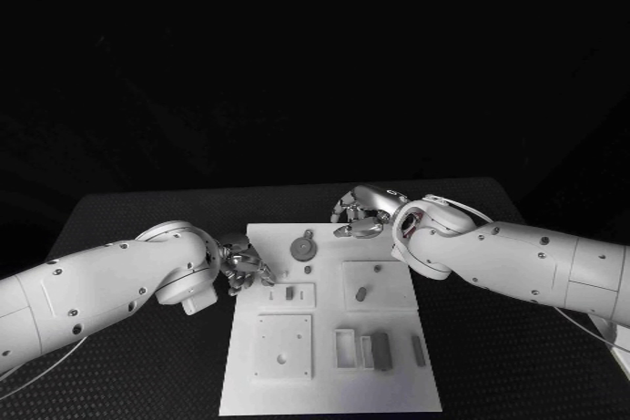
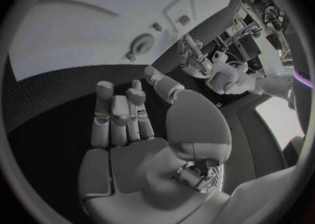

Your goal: Assemble the parts on the task board

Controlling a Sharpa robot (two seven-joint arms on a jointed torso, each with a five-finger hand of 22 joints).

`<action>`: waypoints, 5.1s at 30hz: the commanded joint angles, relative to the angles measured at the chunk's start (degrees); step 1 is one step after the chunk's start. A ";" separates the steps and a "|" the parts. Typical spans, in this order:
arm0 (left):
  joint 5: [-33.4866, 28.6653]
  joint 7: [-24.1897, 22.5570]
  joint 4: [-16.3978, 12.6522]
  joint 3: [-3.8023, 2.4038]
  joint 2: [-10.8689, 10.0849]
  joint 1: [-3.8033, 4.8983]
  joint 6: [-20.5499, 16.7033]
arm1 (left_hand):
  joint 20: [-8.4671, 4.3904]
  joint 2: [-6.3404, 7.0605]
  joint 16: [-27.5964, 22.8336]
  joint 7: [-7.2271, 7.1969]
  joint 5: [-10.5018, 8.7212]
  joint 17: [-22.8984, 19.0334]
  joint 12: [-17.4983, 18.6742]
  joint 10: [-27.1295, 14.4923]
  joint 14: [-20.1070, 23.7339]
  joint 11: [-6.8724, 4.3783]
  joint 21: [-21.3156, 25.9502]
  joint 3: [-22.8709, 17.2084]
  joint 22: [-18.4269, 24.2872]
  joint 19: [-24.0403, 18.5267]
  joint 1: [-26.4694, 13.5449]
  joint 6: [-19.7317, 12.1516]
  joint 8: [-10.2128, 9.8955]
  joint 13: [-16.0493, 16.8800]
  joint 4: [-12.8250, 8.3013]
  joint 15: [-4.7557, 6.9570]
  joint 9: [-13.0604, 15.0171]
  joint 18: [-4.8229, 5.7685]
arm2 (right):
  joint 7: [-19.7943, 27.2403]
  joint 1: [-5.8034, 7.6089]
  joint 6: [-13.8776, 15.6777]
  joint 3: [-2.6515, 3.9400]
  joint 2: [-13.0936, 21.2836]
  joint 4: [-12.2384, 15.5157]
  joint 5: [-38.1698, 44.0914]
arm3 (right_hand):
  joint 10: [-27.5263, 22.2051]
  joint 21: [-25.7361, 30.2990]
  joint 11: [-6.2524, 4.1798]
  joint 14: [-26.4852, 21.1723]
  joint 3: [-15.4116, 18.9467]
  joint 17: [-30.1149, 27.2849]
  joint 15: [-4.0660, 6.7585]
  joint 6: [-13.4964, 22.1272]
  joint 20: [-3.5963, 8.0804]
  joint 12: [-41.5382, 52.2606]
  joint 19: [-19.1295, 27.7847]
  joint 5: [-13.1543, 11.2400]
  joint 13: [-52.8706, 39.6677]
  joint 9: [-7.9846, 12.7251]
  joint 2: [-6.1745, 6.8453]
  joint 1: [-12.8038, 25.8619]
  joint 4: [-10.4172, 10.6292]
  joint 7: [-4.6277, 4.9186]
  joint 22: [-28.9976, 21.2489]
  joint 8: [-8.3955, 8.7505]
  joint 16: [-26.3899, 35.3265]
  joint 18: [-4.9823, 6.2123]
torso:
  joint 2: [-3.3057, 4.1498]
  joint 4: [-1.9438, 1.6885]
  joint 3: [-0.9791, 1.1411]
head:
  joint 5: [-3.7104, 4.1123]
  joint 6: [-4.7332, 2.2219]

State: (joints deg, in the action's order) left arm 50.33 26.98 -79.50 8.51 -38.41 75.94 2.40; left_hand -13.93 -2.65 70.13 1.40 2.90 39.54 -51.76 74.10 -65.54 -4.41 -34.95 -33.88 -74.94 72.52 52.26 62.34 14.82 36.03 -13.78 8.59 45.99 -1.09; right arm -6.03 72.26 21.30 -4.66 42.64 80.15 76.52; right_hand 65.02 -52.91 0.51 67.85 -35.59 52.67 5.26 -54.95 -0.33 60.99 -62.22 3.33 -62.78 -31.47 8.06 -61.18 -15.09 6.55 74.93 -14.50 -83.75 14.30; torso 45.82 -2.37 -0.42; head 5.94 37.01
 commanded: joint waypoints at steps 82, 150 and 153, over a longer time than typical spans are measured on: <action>14.24 6.64 -3.94 2.40 1.15 -0.79 1.23 | -1.31 -0.48 3.61 -1.78 3.25 1.72 -3.88 2.25 -2.21 -2.17 -4.37 -0.81 -1.26 1.82 -2.43 2.74 13.05 1.81 0.64 1.79 4.84 -1.45 | 0.61 -0.03 -1.29 0.02 0.37 0.50 0.08 | -0.26 0.36 0.11 -0.22 -0.13 0.05 0.07 -0.07 0.37 0.21 -0.09 -0.08 0.12 0.01 0.06 0.28 0.10 0.50 0.88 0.23 0.30 0.70 | 0.03 0.09 0.05 | -0.16 1.44; 17.57 5.43 -5.39 2.38 0.84 -1.45 -4.07 | -1.19 -1.68 4.26 -2.75 14.97 2.82 -4.52 4.81 -4.62 -3.00 -6.77 -1.89 -1.04 3.19 -5.36 4.67 16.06 2.35 -2.05 1.60 3.11 -1.49 | 0.71 -0.06 -1.33 0.02 0.26 0.35 0.06 | -0.26 0.37 0.11 -0.21 -0.11 0.05 0.07 -0.07 0.35 0.24 -0.11 -0.08 0.14 0.00 0.01 0.37 0.16 0.50 0.88 0.25 0.30 0.70 | 0.05 0.05 0.00 | -0.44 1.63; 18.29 5.35 -5.23 2.38 0.98 -1.64 -4.10 | -1.18 -1.80 4.25 -2.74 14.92 2.82 -4.49 4.81 -4.63 -2.99 -6.78 -1.89 -1.04 3.18 -5.42 4.65 16.08 2.34 -2.05 1.59 3.09 -1.49 | 0.72 -0.06 -1.30 0.02 0.26 0.36 0.06 | -0.26 0.37 0.11 -0.21 -0.11 0.05 0.07 -0.07 0.36 0.24 -0.11 -0.08 0.14 0.00 0.01 0.37 0.16 0.50 0.88 0.25 0.30 0.70 | 0.05 0.05 -0.01 | -0.46 1.56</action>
State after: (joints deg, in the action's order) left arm 67.48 32.51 -84.75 10.80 -37.59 74.54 -1.55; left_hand -14.83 -3.36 74.26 -0.07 17.89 42.29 -56.25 77.89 -69.41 -6.55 -41.55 -33.35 -74.91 75.46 46.38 65.43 16.02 38.42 -13.87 9.60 49.14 -1.08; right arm -5.82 72.22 20.59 -4.66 42.91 80.45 76.46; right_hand 65.03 -52.91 0.51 67.78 -35.58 52.67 5.20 -55.00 -0.33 60.99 -62.21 3.33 -62.70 -31.46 8.07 -61.18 -15.09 6.66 74.93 -14.51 -83.75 14.31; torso 45.85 -2.32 -0.44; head 5.45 38.61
